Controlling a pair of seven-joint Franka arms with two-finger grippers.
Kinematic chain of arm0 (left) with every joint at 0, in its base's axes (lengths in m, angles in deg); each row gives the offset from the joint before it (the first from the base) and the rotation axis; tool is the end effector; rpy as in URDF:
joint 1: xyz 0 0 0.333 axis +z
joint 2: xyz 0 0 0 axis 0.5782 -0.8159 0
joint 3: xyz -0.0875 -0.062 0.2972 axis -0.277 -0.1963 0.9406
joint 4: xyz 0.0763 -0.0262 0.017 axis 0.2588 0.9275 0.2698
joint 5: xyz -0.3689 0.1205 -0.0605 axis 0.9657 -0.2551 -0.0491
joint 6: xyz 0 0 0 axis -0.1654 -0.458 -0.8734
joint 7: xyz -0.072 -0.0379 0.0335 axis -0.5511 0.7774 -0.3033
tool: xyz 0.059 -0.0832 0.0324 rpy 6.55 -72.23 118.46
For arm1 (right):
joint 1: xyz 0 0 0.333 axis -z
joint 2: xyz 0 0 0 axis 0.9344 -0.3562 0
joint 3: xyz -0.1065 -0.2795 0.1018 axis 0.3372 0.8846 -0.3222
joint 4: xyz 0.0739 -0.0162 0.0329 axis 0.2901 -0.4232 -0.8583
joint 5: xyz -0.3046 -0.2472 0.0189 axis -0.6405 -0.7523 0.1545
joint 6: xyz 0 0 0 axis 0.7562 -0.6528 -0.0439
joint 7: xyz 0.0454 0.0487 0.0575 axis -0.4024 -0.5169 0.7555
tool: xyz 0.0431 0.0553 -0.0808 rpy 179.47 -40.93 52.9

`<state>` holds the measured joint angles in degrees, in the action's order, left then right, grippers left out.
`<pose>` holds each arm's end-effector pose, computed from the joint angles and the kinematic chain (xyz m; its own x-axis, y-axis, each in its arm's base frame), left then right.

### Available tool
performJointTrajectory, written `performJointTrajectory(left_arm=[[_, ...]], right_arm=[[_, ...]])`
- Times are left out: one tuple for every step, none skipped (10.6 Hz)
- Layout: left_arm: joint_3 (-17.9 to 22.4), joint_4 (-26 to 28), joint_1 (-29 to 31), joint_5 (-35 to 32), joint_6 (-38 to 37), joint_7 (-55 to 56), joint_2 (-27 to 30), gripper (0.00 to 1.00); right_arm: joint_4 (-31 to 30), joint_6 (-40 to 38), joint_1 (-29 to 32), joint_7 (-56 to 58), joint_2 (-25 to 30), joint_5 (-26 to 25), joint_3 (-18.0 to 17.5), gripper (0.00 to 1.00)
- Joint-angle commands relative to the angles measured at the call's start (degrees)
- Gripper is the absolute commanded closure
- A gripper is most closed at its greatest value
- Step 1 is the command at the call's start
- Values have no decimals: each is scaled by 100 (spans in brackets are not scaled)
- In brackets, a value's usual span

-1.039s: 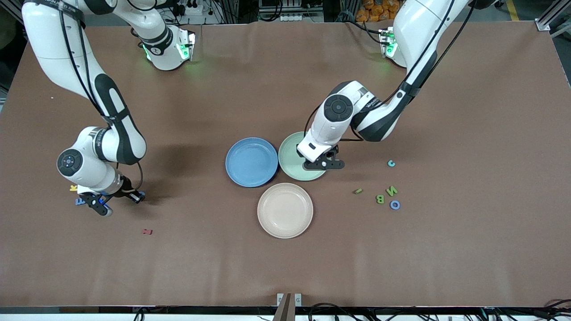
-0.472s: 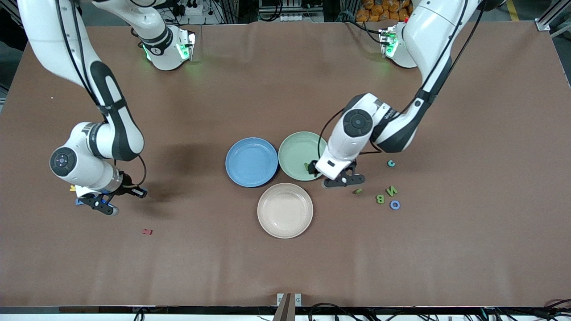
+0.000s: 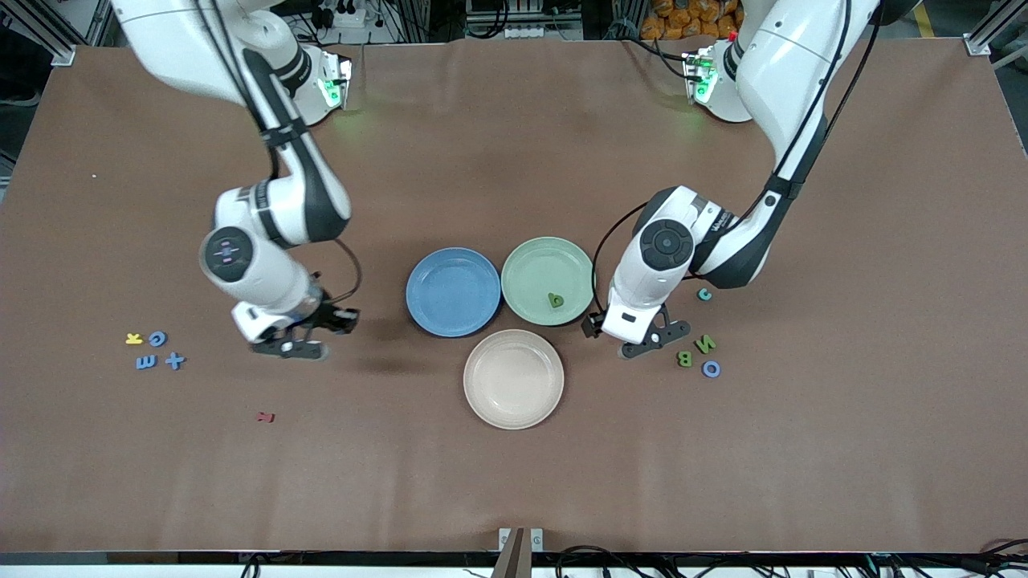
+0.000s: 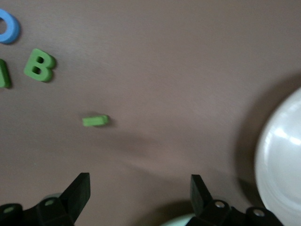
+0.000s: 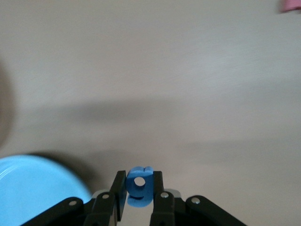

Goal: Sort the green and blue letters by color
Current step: 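Drop blue g on the blue plate while the left gripper grasps green letter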

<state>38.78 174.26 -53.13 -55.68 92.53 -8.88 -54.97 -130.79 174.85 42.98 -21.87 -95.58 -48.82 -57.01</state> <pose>0.5826 -0.3387 0.2392 0.9180 0.3959 0.0247 0.3941 -0.9174 0.0559 0.5964 0.2020 0.2773 0.9965 -0.0836 0.0008 -0.0834 -0.9948 -0.0582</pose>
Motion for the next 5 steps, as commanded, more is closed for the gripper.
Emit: performJointTrajectory(left_arm=[[372,-127,-39,-177,-43,302,-214,5],[399,-145,-21,-177,-43,267,-275,5],[408,-162,-21,-168,-17,249,-320,5],[495,-189,-30,-177,53,240,-407,5],[513,-198,-39,-177,158,240,-460,5]], right_arm=[[-36,4,-748,46,21,81,58,100],[-28,13,-968,37,-14,81,58,100],[-27,13,-1127,-6,-67,89,58,99],[-27,30,-1320,-224,-154,107,58,86],[7,74,-1504,-505,-277,116,58,57]])
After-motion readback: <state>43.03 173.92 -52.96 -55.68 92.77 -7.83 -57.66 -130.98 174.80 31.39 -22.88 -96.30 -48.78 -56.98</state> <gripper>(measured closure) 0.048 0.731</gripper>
